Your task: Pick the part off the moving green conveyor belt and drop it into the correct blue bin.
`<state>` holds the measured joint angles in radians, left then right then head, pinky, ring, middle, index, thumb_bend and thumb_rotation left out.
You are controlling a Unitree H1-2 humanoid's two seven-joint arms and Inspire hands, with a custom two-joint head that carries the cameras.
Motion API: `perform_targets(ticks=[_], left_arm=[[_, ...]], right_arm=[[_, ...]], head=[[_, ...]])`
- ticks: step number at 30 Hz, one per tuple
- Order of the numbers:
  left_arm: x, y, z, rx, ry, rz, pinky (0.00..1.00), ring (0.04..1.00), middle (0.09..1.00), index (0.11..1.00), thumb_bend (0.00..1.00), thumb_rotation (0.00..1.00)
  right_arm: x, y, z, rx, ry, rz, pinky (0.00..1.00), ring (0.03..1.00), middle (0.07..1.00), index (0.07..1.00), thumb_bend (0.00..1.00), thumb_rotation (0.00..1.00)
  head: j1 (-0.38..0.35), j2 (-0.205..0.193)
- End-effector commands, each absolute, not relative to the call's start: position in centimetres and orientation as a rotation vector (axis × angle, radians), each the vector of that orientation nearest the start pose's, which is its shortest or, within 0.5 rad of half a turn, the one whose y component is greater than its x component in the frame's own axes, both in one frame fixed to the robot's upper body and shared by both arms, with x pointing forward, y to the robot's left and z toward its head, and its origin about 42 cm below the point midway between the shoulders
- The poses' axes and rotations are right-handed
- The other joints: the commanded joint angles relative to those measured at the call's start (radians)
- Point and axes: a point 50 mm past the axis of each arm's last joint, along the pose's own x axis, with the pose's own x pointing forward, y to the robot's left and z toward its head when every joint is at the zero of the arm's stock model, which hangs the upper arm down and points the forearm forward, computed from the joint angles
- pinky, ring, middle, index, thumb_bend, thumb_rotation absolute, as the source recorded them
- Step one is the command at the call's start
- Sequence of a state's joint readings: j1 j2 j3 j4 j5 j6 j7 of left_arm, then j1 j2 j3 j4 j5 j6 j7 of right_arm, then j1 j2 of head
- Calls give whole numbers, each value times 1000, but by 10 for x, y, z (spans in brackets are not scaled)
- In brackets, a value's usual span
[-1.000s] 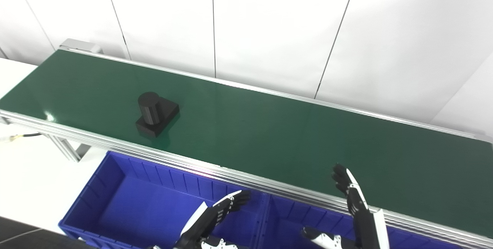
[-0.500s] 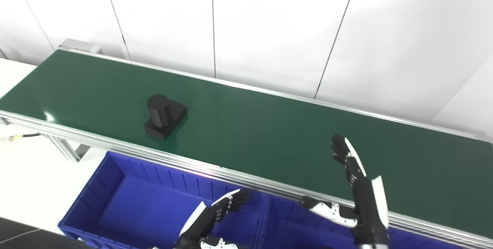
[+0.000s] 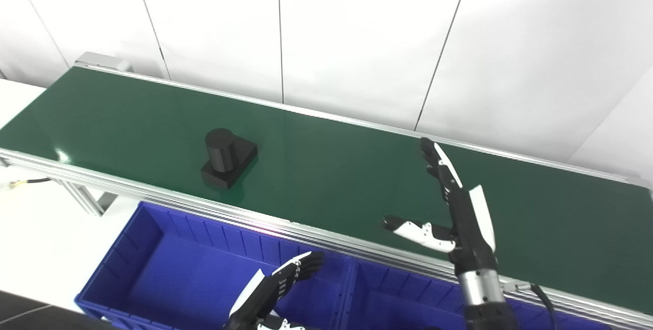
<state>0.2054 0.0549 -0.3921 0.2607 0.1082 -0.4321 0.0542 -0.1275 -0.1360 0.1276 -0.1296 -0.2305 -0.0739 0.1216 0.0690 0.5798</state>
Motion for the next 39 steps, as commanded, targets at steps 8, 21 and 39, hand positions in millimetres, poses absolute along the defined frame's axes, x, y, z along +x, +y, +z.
perform_targets(ticks=[8, 21, 39], left_arm=[[180, 135, 21, 80, -72, -316, 856, 860, 864, 863, 887, 308], [172, 140, 26, 73, -83, -304, 867, 868, 874, 853, 898, 314], [172, 154, 24, 92, -77, -275, 851, 848, 849, 853, 891, 466]], right_arm=[[346, -179, 189, -414, -342, 303, 866, 929, 946, 946, 960, 569], [378, -132, 196, -447, -279, 373, 857, 937, 974, 967, 1000, 617], [423, -69, 195, -561, -203, 452, 834, 937, 982, 977, 1000, 610]], head=[[-15, -1], [-147, 5], [-229, 4]])
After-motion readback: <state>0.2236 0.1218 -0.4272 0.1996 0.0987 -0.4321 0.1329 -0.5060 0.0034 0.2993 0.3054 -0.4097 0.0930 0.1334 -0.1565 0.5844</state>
